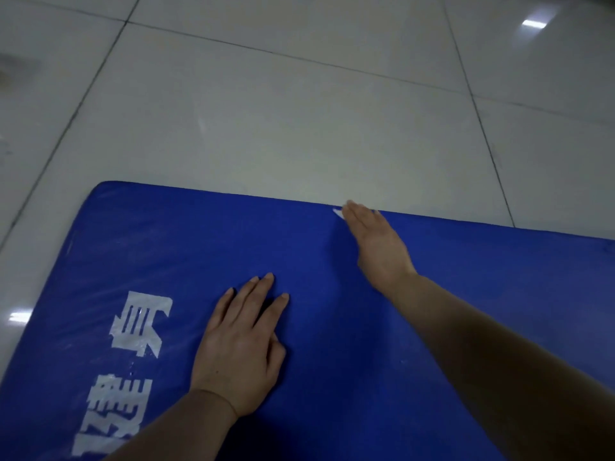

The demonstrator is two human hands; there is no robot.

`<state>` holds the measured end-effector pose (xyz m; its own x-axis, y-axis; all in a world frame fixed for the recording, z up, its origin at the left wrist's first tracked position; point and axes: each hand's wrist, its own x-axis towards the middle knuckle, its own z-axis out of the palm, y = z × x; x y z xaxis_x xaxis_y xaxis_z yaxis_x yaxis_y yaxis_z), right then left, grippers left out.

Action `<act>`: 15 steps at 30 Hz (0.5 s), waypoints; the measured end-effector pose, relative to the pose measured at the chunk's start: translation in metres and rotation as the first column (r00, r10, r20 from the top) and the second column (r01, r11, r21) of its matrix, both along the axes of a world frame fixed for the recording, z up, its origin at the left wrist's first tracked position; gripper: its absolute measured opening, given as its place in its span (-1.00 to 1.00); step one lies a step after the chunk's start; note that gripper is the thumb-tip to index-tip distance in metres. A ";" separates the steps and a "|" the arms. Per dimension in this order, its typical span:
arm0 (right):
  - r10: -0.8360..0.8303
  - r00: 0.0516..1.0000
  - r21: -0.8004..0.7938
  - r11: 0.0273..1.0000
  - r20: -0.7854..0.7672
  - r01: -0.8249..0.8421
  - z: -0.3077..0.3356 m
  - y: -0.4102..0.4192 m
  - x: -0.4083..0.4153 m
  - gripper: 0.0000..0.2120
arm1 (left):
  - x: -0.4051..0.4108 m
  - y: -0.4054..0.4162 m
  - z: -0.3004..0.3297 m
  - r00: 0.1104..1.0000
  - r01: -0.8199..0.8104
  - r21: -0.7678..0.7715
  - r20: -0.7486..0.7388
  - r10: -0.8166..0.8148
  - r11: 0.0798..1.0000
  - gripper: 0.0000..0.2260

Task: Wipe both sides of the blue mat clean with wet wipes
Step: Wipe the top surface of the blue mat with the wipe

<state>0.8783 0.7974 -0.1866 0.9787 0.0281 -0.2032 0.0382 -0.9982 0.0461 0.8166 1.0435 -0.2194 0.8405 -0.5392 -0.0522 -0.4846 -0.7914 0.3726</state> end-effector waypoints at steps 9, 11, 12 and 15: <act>-0.374 0.912 0.353 0.887 0.168 0.299 -0.032 0.024 -0.005 -0.47 | 0.005 0.001 -0.004 1.000 0.008 -0.019 0.009 -0.008 1.000 -0.52; -0.371 0.912 0.370 0.883 0.176 0.289 -0.033 0.022 -0.006 -0.47 | 0.005 0.000 -0.004 0.999 0.002 -0.046 0.037 0.000 0.999 -0.52; -0.370 0.911 0.381 0.881 0.184 0.281 -0.034 0.022 -0.006 -0.48 | 0.006 -0.001 -0.003 0.999 -0.008 -0.069 0.051 0.011 0.998 -0.53; -0.373 0.906 0.389 0.879 0.200 0.276 -0.034 0.021 -0.005 -0.47 | 0.017 -0.009 0.000 0.995 -0.058 -0.140 0.075 0.069 0.988 -0.58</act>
<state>0.8734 0.8187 -0.2209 0.9597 -0.2800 0.0239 -0.2556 -0.9051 -0.3397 0.8341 1.0343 -0.2190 0.8719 -0.4818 0.0869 -0.4672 -0.7657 0.4421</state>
